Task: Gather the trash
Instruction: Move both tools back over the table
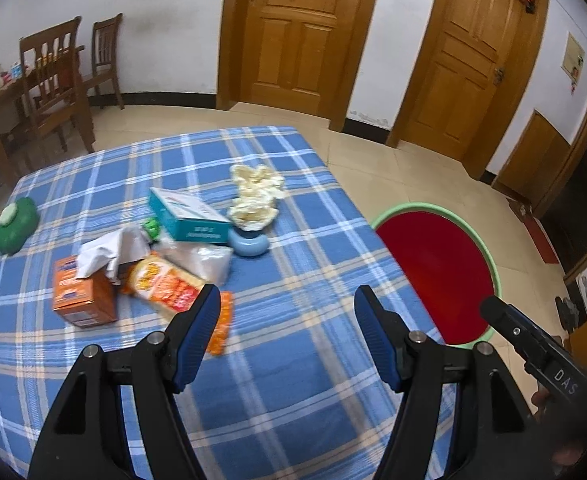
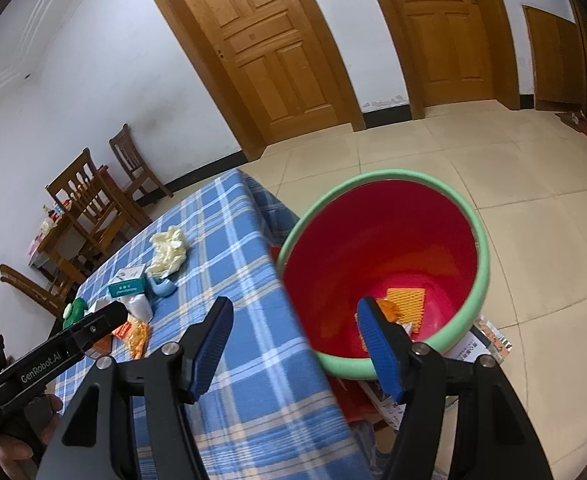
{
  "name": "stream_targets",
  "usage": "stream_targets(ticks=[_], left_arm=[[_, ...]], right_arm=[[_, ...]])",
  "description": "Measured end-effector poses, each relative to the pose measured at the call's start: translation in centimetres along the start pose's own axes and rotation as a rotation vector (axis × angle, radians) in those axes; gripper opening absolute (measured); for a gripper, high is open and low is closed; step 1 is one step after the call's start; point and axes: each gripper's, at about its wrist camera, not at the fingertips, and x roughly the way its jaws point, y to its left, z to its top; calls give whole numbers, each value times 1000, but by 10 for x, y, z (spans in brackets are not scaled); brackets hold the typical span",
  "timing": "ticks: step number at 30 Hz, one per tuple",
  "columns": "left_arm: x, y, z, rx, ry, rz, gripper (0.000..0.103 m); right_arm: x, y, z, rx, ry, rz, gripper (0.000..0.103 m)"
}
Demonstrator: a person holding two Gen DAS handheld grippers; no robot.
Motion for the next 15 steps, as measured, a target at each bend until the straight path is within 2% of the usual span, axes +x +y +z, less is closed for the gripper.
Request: stream_targets(ticks=[15], left_arm=[[-11,69,-7,-121,-16,84,69]], right_arm=[[24,48,-5,-76,51,30,68]])
